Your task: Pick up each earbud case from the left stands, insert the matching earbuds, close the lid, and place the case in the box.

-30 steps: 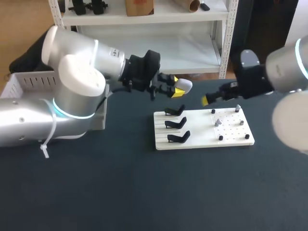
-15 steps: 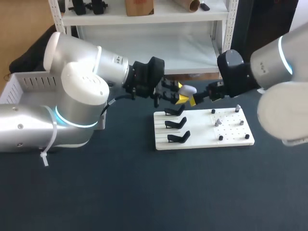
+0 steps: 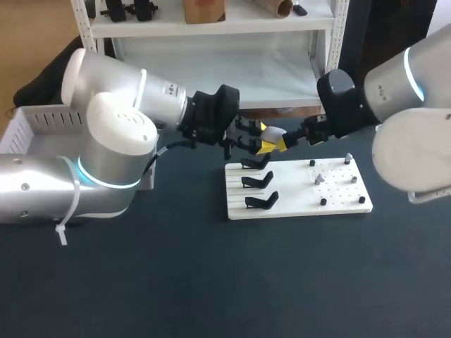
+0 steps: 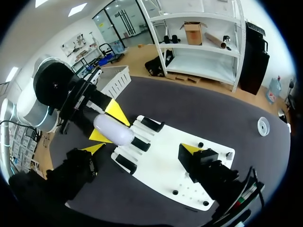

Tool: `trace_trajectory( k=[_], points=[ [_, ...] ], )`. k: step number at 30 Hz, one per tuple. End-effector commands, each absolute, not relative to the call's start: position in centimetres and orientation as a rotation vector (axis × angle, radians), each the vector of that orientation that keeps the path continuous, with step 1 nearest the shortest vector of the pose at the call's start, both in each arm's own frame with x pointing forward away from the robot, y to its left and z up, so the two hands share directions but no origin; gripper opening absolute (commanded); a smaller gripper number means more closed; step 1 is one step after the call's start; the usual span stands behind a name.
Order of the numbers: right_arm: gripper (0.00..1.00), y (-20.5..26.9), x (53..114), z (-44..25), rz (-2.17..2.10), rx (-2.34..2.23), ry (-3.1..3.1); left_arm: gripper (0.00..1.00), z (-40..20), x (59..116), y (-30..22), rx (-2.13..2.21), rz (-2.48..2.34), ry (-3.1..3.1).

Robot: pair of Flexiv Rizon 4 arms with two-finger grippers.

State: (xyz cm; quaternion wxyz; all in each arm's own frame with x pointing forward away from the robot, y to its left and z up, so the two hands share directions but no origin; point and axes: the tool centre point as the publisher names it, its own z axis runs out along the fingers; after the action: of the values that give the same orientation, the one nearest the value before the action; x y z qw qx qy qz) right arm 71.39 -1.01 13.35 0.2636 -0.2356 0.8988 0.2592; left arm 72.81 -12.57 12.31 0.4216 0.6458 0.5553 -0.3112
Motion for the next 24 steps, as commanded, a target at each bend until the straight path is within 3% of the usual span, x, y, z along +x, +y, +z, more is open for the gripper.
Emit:
trace_trajectory(
  k=[1, 24],
  points=[
    [1.0, -0.9, 71.8, 13.4, 0.706, -0.639, 2.433, 0.0, 12.4, 72.4, -12.4, 1.616, -0.779, 1.383],
    [1.0, -3.4, 72.3, 14.9, 0.616, -0.611, 2.429, 0.0, 12.1, 71.9, -10.8, 1.527, -0.874, 1.398]
  ],
)
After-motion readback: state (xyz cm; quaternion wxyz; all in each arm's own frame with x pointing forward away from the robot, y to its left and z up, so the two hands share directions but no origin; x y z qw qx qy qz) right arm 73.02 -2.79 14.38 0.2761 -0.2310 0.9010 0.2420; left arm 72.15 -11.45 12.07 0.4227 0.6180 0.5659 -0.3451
